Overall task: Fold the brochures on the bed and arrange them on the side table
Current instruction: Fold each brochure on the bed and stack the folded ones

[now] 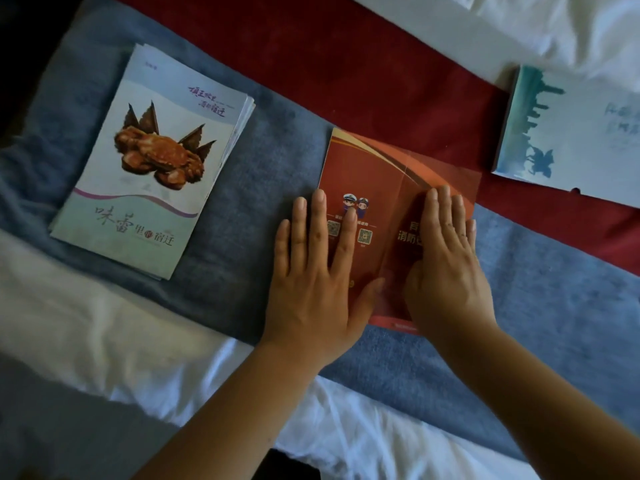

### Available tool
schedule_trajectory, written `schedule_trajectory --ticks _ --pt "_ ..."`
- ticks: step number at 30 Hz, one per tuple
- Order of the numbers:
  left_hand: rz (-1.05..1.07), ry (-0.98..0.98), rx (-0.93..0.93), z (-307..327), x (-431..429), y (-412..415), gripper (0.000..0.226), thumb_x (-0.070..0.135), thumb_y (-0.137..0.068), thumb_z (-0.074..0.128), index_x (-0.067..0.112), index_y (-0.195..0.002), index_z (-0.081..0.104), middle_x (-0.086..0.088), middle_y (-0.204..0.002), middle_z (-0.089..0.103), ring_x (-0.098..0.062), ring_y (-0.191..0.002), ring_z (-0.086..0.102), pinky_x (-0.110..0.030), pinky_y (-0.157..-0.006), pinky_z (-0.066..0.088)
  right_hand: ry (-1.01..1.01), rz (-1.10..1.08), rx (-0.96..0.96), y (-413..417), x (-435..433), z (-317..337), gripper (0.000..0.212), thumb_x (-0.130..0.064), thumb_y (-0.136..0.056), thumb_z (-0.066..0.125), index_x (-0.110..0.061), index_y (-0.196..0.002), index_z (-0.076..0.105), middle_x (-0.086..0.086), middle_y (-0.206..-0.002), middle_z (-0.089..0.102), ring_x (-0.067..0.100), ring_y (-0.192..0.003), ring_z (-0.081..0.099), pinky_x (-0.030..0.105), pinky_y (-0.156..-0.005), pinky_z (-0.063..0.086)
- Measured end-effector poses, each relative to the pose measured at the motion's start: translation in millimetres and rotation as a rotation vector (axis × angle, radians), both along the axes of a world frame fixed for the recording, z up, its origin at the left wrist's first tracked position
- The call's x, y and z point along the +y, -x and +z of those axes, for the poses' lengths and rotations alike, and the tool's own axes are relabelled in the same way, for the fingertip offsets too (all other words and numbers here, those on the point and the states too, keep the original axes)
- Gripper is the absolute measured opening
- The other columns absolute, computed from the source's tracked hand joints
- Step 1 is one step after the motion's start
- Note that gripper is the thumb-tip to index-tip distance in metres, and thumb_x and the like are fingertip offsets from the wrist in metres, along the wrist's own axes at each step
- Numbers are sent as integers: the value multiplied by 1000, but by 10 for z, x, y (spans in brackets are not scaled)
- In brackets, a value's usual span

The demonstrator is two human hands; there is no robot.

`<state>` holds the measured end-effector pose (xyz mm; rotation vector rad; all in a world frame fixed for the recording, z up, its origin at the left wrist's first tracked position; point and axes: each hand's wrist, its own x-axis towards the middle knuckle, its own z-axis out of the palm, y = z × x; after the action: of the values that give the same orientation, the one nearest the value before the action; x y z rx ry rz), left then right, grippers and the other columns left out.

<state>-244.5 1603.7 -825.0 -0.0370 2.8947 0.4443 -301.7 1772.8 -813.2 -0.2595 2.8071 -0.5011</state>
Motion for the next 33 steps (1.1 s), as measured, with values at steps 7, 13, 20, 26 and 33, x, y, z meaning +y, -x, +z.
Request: schedule_trajectory --ticks 7,13,20,26,33 --pt "50 -61 1 30 262 59 77 57 -102 24 12 -164 12 -21 -170 0 -37 -158 -6 -56 -127 3 44 -71 -59 -72 225 4 64 -28 -106 22 -12 -165 6 6 -173 -2 16 -160 -8 25 -126 -11" --pt "106 -178 7 122 200 114 85 63 -101 8 6 -164 7 -17 -171 10 -32 -159 0 -50 -128 5 113 15 -65 -25 123 -141 64 -27 -110 30 -10 -164 0 3 -172 -5 15 -158 -12 29 -128 -12" --pt "137 -255 -46 268 57 154 103 82 -88 31 17 -165 9 -1 -171 19 -23 -153 20 -47 -120 23 277 92 -128 51 -159 -57 105 -27 -93 79 -23 -166 2 -15 -171 -8 4 -157 -10 35 -130 -2" --pt "146 -328 -18 348 -70 129 85 78 -91 28 32 -162 24 0 -167 28 -17 -149 27 -36 -115 23 259 87 -109 74 -323 4 91 -32 -102 65 -22 -167 3 -7 -173 -12 9 -158 -15 56 -128 18" --pt "174 -365 -34 364 2 168 79 69 -95 33 26 -161 29 -8 -165 32 -23 -146 31 -43 -115 34 257 -6 -82 96 -119 49 67 -39 -107 33 -25 -165 4 -14 -169 -1 2 -157 -7 47 -130 15"
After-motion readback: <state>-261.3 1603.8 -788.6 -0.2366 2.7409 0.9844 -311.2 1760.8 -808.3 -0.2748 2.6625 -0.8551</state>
